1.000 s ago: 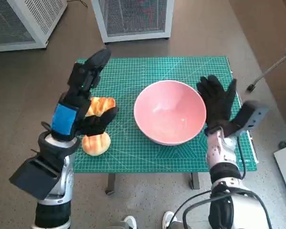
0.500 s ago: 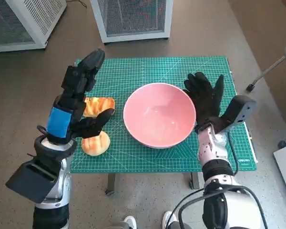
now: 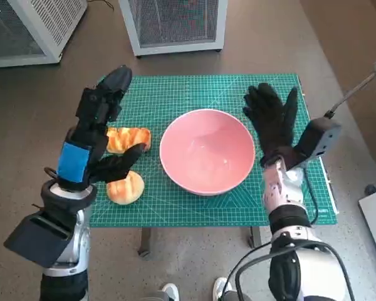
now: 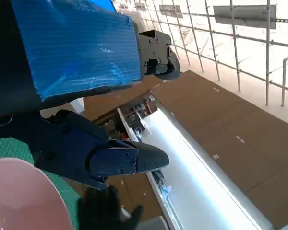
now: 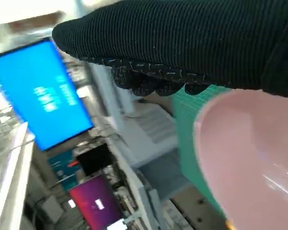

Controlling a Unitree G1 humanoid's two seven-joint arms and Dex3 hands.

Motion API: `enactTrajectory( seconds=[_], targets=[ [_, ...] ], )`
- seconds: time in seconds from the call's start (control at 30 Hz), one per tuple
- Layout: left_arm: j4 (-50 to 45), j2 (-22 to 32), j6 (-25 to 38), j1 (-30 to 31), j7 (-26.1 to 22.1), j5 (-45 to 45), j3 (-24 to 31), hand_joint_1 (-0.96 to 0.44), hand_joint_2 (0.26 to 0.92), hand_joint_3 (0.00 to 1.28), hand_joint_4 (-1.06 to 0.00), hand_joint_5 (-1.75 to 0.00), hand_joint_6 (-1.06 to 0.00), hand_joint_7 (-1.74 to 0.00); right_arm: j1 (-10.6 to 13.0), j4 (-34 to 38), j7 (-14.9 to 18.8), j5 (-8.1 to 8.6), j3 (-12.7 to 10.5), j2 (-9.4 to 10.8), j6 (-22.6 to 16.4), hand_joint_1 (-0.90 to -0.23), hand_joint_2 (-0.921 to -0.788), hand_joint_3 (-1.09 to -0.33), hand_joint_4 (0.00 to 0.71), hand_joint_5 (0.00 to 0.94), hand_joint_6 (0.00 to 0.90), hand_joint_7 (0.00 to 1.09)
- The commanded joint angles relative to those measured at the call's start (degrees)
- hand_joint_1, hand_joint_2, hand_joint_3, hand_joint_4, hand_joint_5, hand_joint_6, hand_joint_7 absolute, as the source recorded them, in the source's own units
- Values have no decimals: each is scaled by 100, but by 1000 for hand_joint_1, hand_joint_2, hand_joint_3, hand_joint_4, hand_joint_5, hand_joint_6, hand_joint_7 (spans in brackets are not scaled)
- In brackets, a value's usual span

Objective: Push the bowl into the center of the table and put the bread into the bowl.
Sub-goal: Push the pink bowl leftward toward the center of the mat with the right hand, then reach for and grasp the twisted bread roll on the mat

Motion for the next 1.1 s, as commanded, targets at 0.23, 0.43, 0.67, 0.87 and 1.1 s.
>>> enactTrajectory(
  seconds=[0.23, 0.43, 0.67, 0.87, 1.1],
  targets=[
    [99, 111, 36, -125, 47, -67, 193, -535, 921, 368, -216, -19, -77, -409, 103, -958, 1001, 75, 288, -50, -1285, -495, -921, -653, 274, 20, 46, 530],
    [185, 227, 64, -259, 64, 24, 279, -550, 921, 364, -218, -15, -85, -393, 416, -2031, 1592, 347, 512, 36, -1597, -520, -921, -637, 312, 29, 52, 573],
    [122, 1470, 940, -425, -238, 1441, 234, -575, 921, 305, -146, -5, -45, -348, 1040, -3600, 2191, 791, 911, 34, -1478, -533, -921, -622, 346, 34, 48, 625],
    [-467, 2162, 2791, -646, -1163, 1753, 24, -523, 895, 74, -55, -2, -53, -266, 1371, -4264, 2070, 832, 1074, 56, -1241, -528, -921, -611, 346, 30, 42, 641],
    [-781, 2543, 4474, -1043, -1786, 2214, -491, -157, 741, 10, -35, -3, -142, -151, 1599, -4729, 1966, 822, 1169, 89, -1095, -524, -921, -585, 352, 29, 35, 648]
  ],
)
